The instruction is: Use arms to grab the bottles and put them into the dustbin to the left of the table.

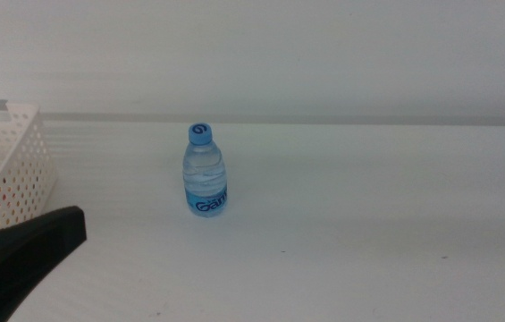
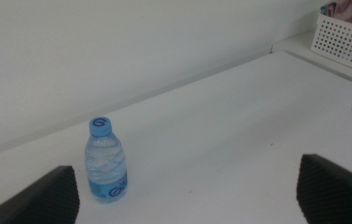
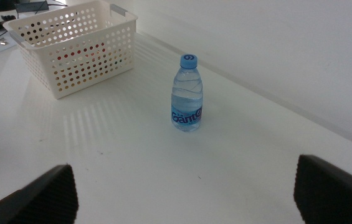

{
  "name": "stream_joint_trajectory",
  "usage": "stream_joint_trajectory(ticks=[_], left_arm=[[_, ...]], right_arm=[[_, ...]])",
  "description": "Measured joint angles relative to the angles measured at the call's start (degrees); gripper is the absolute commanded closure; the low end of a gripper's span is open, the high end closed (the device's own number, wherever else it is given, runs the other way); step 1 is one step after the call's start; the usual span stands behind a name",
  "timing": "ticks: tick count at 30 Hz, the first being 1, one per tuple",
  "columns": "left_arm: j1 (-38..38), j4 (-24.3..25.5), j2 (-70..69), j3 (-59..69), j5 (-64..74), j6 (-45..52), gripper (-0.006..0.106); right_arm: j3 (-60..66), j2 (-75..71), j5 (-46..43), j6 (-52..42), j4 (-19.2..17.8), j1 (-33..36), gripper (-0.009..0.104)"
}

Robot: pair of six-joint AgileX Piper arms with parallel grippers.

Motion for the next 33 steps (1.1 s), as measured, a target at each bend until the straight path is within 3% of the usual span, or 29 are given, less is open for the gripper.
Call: stream_joint_trajectory(ticks=[8, 13, 24, 33], left_arm=[[0.0, 1.16, 0.0, 0.0, -1.01, 0.1, 0.007], [0.0, 5.28, -0.12, 2.0, -5.11, 0.1, 0.007], [0.0, 6.69, -0.12, 31.76, -44.96, 0.1, 0.007], [0.0, 5.07, -0.12, 39.32, -50.81, 2.03, 0.007]], right_arm=[[0.0, 0.0, 0.0, 0.0, 0.0, 0.0, 0.002], [0.0, 0.0, 0.0, 0.0, 0.0, 0.0, 0.002], [0.0, 0.0, -0.04, 0.0, 0.0, 0.0, 0.002], [0.0, 0.0, -0.04, 0.0, 0.1, 0.0, 0.002]])
